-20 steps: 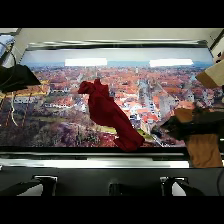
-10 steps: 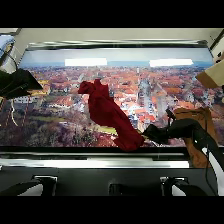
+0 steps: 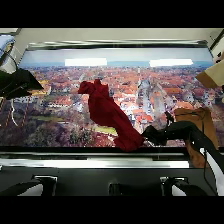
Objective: Fold the clothes and pants, and hang the long-sleeved shirts on hangers.
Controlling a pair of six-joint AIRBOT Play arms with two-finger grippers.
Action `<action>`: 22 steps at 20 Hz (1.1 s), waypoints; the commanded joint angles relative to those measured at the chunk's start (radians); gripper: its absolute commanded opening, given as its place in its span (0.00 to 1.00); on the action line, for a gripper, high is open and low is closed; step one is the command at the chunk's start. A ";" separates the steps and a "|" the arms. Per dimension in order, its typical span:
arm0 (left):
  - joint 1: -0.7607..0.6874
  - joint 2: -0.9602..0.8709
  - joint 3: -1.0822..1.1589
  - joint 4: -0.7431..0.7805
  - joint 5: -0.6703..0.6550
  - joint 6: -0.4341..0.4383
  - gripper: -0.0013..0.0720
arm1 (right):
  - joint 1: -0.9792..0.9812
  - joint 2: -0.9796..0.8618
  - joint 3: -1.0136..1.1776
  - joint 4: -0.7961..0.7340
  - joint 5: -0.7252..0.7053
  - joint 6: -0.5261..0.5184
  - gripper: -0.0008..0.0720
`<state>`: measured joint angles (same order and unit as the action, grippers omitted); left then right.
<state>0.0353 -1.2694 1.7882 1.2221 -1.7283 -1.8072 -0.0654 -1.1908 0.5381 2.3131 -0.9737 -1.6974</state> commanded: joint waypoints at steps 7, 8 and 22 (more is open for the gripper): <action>0.001 -0.003 -0.047 -0.022 0.087 0.000 0.89 | 0.002 -0.096 -0.044 0.075 0.014 0.002 0.29; 0.000 -0.003 -0.078 -0.041 0.133 0.000 0.89 | 0.001 -0.104 -0.044 0.069 0.014 -0.002 0.11; 0.020 -0.418 -0.505 -0.666 0.910 0.327 0.89 | 0.001 0.061 -0.044 0.029 -0.118 0.086 0.05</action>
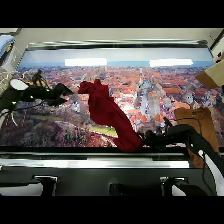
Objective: Fold the clothes and pants, and hang the long-sleeved shirts on hangers.
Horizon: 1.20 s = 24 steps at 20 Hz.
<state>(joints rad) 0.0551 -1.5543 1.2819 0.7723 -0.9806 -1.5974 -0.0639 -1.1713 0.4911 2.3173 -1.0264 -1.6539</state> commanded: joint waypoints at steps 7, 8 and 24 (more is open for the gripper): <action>-0.037 -0.388 0.218 -0.261 0.227 0.139 0.89 | 0.000 0.070 0.003 0.027 -0.072 0.059 0.05; -0.043 -0.404 0.240 -0.261 0.245 0.135 0.89 | 0.000 0.070 0.003 0.027 -0.077 0.065 0.05; 0.072 -0.050 0.574 0.142 -0.094 0.114 0.03 | -0.002 0.443 0.499 -0.721 0.001 0.394 0.04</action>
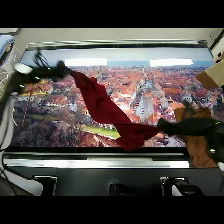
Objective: Fold the clothes and pants, and hang the long-sleeved shirts on hangers.
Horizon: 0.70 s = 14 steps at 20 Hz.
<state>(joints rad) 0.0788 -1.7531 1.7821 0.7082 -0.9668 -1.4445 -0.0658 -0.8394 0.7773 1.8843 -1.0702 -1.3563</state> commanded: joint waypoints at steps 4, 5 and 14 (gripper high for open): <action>0.065 0.490 0.091 0.426 -0.109 -0.152 0.04 | 0.000 0.197 0.552 -0.352 0.133 0.044 0.05; 0.065 0.575 0.091 0.483 -0.105 -0.192 0.04 | 0.000 0.213 0.621 -0.344 0.137 0.031 0.05; 0.065 1.054 0.091 0.769 -0.167 -0.405 0.04 | 0.000 0.293 0.944 -0.298 0.209 0.066 0.05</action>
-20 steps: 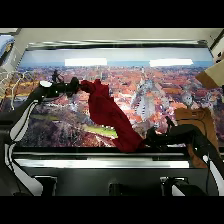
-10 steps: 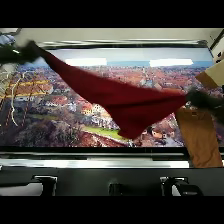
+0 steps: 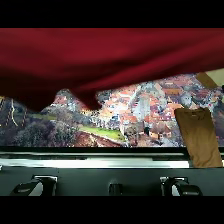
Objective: Fold the clothes and pants, and hang the long-sleeved shirts on hangers.
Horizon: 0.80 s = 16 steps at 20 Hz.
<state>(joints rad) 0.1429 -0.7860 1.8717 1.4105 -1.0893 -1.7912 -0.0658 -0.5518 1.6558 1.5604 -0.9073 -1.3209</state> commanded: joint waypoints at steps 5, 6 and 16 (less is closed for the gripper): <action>-0.002 -0.061 -0.067 -0.011 -0.277 -0.056 0.04 | 0.000 -0.244 0.065 0.084 -0.205 0.182 0.05; -0.005 -0.109 -0.120 -0.058 -0.291 -0.048 0.04 | 0.000 -0.327 0.065 0.110 -0.275 0.171 0.05; -0.124 -0.789 -0.579 -0.310 0.249 -0.026 0.04 | 0.001 -1.224 0.064 0.282 -0.235 0.204 0.05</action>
<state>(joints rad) 0.0429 -1.3746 1.3514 1.2156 -1.0203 -1.8183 -0.0658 -1.5642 1.7187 1.7462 -1.2072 -1.1389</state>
